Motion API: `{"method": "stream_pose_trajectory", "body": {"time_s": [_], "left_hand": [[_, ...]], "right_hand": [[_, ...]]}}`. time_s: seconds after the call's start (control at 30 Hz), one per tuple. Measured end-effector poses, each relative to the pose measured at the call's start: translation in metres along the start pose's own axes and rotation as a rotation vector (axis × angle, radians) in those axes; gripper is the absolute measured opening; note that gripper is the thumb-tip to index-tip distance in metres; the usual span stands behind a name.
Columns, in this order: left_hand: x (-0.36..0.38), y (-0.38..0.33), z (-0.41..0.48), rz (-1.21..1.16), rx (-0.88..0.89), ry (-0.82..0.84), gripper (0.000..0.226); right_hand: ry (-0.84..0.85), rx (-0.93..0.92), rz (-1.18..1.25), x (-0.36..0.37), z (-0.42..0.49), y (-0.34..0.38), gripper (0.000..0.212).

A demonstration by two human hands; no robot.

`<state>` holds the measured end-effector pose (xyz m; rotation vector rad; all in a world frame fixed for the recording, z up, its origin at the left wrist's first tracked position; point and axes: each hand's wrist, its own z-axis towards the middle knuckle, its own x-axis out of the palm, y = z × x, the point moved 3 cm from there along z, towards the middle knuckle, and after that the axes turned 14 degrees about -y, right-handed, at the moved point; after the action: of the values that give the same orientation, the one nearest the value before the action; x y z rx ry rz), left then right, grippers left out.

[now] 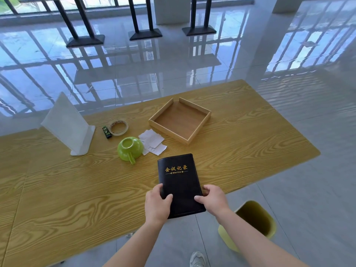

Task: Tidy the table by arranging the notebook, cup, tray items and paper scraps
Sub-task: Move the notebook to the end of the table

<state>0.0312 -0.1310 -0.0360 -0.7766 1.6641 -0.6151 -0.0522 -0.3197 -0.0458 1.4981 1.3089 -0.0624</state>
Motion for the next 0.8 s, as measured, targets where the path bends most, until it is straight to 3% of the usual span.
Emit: {"method": "stream_pose_trajectory", "body": {"time_s": [0.07,0.13,0.23,0.47,0.8], "left_hand": [[0.0,-0.002,0.006,-0.089,-0.099,0.019,0.04],[-0.001,-0.005,0.008,-0.122,-0.145,0.043,0.042],[0.001,-0.011,0.009,-0.138,-0.151,0.073,0.051],[0.011,-0.044,0.0,-0.119,-0.023,0.05,0.035],[0.036,-0.093,0.014,-0.093,0.146,0.134,0.037]], "right_hand": [[0.066,0.015,0.075,-0.005,0.003,0.003,0.025],[0.08,-0.003,0.114,-0.01,0.005,0.007,0.017],[0.073,-0.032,0.125,-0.018,0.009,0.013,0.02],[0.024,-0.102,0.076,-0.046,0.021,0.016,0.02],[-0.067,-0.057,0.076,-0.084,0.045,0.016,0.032]]}}
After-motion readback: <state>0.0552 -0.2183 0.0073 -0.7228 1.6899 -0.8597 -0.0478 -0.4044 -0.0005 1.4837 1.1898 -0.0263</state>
